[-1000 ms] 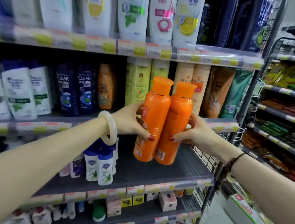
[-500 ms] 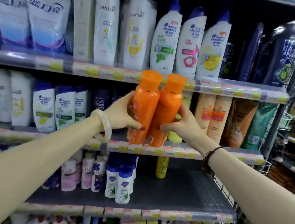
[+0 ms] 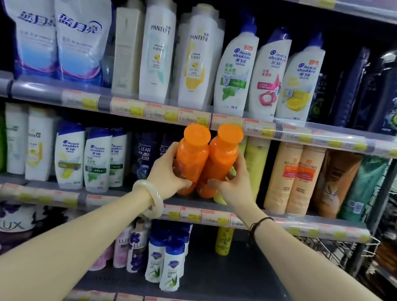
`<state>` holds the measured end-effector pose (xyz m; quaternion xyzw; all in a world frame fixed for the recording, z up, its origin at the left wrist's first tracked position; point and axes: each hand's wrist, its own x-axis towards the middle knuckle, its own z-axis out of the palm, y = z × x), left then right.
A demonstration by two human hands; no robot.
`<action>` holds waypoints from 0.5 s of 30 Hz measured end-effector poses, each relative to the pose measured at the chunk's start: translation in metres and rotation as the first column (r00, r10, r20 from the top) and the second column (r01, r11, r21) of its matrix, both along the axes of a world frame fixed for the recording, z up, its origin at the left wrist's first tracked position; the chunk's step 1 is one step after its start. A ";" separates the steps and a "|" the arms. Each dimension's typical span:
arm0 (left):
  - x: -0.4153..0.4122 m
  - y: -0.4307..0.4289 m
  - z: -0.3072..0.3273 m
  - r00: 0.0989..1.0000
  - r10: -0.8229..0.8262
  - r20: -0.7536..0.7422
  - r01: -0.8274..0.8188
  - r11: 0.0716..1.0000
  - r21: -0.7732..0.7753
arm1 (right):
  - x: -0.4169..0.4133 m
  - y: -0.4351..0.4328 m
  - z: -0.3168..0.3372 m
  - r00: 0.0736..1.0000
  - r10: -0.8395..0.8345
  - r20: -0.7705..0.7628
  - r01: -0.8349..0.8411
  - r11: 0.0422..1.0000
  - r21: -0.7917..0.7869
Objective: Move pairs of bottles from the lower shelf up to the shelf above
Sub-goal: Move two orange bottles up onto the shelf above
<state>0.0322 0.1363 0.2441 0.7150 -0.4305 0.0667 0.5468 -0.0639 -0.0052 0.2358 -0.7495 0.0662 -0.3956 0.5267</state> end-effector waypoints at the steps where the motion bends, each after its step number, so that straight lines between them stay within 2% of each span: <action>1: 0.001 -0.001 -0.001 1.000 -0.001 0.000 0.001 1.000 0.002 | 0.002 -0.001 -0.002 1.000 -0.008 -0.001 0.008 1.000 0.003; 8: 0.017 -0.009 -0.006 1.000 0.030 -0.008 -0.029 0.998 0.058 | 0.019 0.001 -0.017 0.998 -0.050 0.032 0.048 0.995 0.083; 15: 0.028 -0.022 0.001 0.996 0.083 -0.017 -0.080 0.987 0.138 | 0.031 0.001 -0.010 0.993 -0.117 -0.013 0.118 0.980 0.158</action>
